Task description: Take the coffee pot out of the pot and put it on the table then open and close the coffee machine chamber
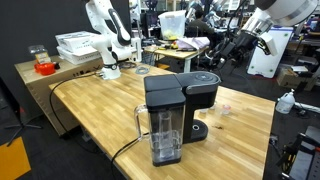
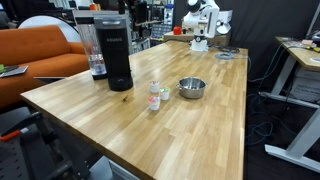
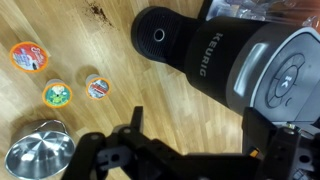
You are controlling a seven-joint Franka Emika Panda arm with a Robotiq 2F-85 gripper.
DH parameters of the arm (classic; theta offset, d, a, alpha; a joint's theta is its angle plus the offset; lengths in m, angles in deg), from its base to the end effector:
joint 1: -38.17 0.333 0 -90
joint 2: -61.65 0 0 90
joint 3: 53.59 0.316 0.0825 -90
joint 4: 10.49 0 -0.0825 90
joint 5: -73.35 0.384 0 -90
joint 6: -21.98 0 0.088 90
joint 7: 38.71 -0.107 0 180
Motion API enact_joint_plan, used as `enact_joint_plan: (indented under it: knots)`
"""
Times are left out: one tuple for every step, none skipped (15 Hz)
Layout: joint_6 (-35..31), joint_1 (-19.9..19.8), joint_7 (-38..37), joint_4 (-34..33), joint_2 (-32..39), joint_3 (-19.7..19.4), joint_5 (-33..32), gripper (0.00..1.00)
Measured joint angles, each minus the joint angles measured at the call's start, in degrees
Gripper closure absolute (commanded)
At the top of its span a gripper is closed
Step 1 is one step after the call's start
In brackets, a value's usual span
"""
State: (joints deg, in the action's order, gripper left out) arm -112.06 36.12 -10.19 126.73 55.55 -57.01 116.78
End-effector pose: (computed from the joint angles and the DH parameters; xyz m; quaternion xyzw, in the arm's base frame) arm 0.4870 -0.0358 0.3664 -0.9592 0.0598 -0.1022 0.2567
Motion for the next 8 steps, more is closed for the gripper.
enact_joint_plan:
  knots:
    - [0.0,0.0,0.0,0.0,0.0,0.0,0.0,0.0]
    - [0.0,0.0,0.0,0.0,0.0,0.0,-0.1,0.0]
    - [0.0,0.0,-0.2,0.0,0.1,0.0,-0.1,0.0]
    - [-0.1,0.0,-0.5,0.0,0.2,0.0,-0.1,0.0]
    - [-0.4,0.0,-0.9,0.1,0.3,-0.1,-0.1,0.0]
    - [-1.0,-0.1,-1.3,0.2,0.3,-0.3,-0.1,0.0]
    - [-1.3,-0.1,-1.6,0.5,0.3,-0.6,0.3,0.0]
    - [-1.7,-0.1,-1.7,0.9,0.2,-0.8,1.3,0.0]
